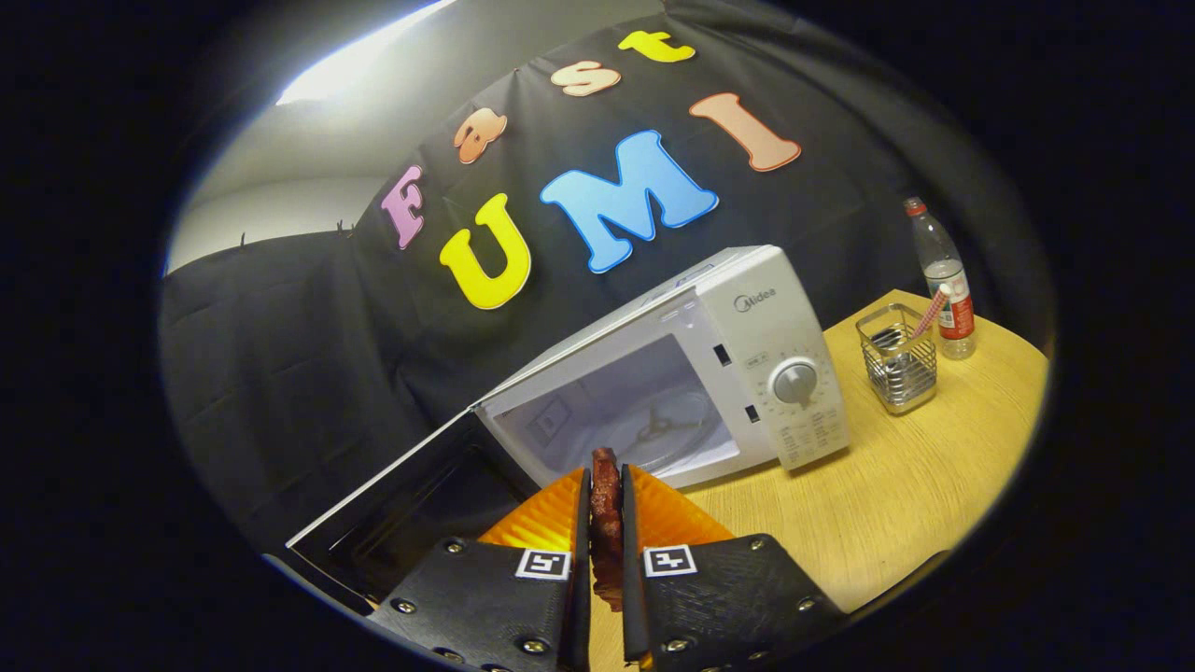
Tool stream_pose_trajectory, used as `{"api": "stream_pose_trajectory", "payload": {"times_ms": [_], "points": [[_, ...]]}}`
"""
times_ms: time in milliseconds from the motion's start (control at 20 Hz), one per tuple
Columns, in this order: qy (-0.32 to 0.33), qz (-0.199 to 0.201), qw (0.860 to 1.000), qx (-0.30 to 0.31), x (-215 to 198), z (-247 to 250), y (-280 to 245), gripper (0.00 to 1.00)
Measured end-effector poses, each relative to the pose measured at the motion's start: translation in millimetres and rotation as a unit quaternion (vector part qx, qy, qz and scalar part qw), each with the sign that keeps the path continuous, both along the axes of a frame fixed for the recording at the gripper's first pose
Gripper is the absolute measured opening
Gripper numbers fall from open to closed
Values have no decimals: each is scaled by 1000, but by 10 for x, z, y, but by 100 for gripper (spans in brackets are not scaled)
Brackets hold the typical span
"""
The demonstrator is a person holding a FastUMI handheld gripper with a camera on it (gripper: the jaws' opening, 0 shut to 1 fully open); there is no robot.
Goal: Open the microwave, put the food inside, and close the microwave door.
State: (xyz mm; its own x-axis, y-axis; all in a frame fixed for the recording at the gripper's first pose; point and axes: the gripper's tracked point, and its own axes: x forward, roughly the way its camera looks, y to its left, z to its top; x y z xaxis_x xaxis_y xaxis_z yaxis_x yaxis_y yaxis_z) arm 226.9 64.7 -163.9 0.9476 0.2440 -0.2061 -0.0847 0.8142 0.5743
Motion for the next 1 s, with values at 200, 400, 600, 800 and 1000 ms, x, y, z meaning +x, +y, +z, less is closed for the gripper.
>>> {"api": "stream_pose_trajectory", "payload": {"times_ms": [200, 400, 600, 800, 1000], "points": [[-18, -20, 1000, -11, 501, 11, 258, 14], [-21, -51, 998, -19, 1004, -98, 423, 14], [-11, -76, 997, -22, 1446, -272, 528, 14], [-7, -102, 995, -21, 1753, -379, 547, 14], [-9, -123, 992, -22, 1965, -442, 553, 14]]}}
